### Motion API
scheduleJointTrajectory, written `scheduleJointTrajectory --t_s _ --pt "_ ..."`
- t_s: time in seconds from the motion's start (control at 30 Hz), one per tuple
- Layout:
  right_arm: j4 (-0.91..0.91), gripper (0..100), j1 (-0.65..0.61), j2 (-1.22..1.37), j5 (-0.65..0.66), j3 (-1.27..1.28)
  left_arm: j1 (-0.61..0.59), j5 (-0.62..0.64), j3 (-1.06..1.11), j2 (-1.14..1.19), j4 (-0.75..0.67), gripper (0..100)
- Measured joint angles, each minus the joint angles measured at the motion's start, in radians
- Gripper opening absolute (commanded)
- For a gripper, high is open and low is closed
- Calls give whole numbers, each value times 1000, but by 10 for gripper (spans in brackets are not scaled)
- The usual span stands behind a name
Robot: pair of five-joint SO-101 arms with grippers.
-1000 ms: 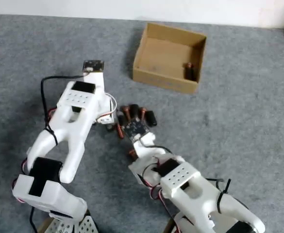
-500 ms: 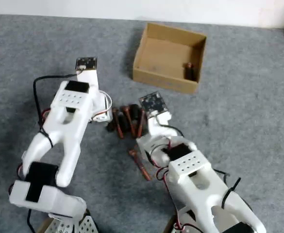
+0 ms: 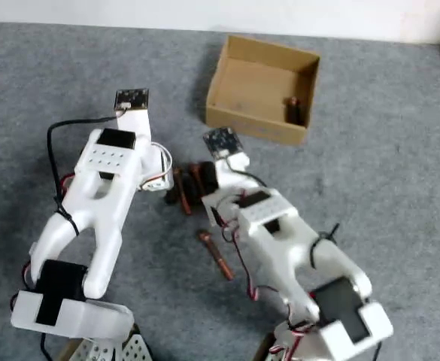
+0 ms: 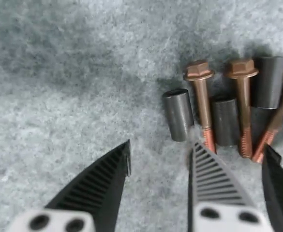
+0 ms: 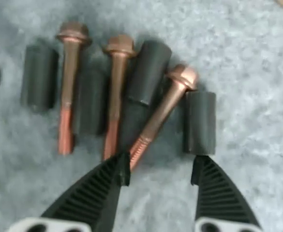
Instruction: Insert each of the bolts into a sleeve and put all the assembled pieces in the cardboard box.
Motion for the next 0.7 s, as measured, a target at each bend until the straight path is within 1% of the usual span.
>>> scheduleJointTrajectory --t_s 0.2,0.43,0.7 --pt "0 190 12 77 -2 -51 0 0 0 0 0 193" --pt "-2 190 95 78 0 -54 0 0 0 0 0 193" --pt "0 190 103 54 -3 -54 0 0 0 0 0 193"
